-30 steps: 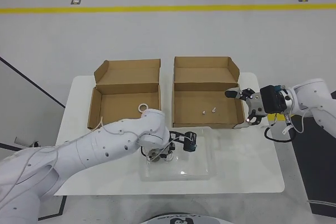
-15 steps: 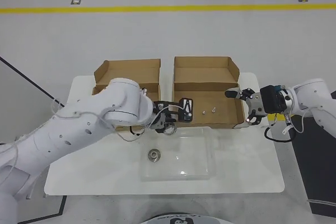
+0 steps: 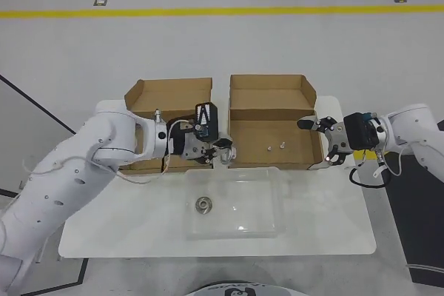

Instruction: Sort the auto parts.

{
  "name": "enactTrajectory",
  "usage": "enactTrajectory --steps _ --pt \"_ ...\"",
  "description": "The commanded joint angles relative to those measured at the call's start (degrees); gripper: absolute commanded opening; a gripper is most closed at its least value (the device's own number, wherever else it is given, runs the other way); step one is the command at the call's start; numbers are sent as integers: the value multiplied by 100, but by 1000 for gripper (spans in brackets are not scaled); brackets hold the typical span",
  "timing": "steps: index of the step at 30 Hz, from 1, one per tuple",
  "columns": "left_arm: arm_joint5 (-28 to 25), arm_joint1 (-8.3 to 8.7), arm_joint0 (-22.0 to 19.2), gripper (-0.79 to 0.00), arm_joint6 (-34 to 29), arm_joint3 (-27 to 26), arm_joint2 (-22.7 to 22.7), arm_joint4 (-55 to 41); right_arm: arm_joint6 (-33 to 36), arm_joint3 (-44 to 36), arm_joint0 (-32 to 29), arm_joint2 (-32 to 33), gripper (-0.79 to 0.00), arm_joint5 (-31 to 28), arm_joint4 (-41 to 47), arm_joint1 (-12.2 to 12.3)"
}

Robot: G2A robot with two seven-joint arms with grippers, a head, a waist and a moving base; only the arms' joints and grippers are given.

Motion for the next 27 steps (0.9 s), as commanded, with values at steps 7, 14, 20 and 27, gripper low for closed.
enactTrajectory --steps 7,14,20,27 --pt "-301 2 731 -785 2514 -63 -547 1009 0 0 0 0 0 0 0 0" --pt "-127 -57 1204 -785 4799 -54 -902 2363 0 0 0 0 0 0 0 0" --pt "393 -72 1591 -785 6530 -42 -1192 3386 0 0 0 0 0 0 0 0" --pt "1010 -91 1779 -785 8018 -35 -1395 4397 0 0 0 0 0 0 0 0"
